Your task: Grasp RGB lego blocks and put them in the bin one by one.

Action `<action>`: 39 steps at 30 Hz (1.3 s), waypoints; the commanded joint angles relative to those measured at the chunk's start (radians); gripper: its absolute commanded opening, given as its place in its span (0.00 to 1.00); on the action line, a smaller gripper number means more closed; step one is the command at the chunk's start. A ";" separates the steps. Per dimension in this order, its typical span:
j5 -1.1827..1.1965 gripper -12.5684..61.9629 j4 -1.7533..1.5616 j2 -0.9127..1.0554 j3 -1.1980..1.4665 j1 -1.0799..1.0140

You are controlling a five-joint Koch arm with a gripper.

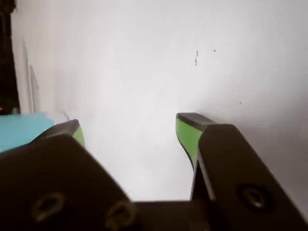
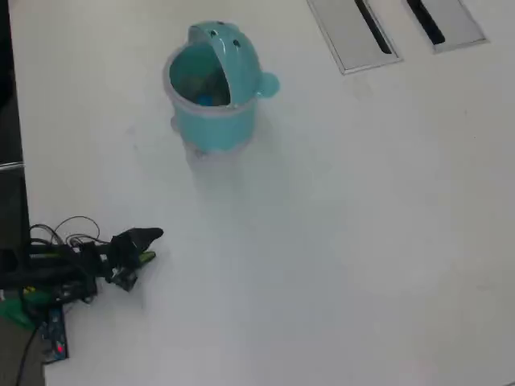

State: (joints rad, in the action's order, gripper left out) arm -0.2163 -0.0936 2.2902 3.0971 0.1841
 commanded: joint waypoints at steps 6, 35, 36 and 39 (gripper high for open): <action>0.126 0.65 0.086 0.061 0.074 0.002; 0.179 0.63 0.107 0.061 0.074 -0.014; 0.178 0.63 0.107 0.061 0.074 -0.012; 0.179 0.63 0.107 0.061 0.074 -0.014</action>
State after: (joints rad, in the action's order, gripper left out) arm -0.0660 -0.0782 2.2918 3.0971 0.1703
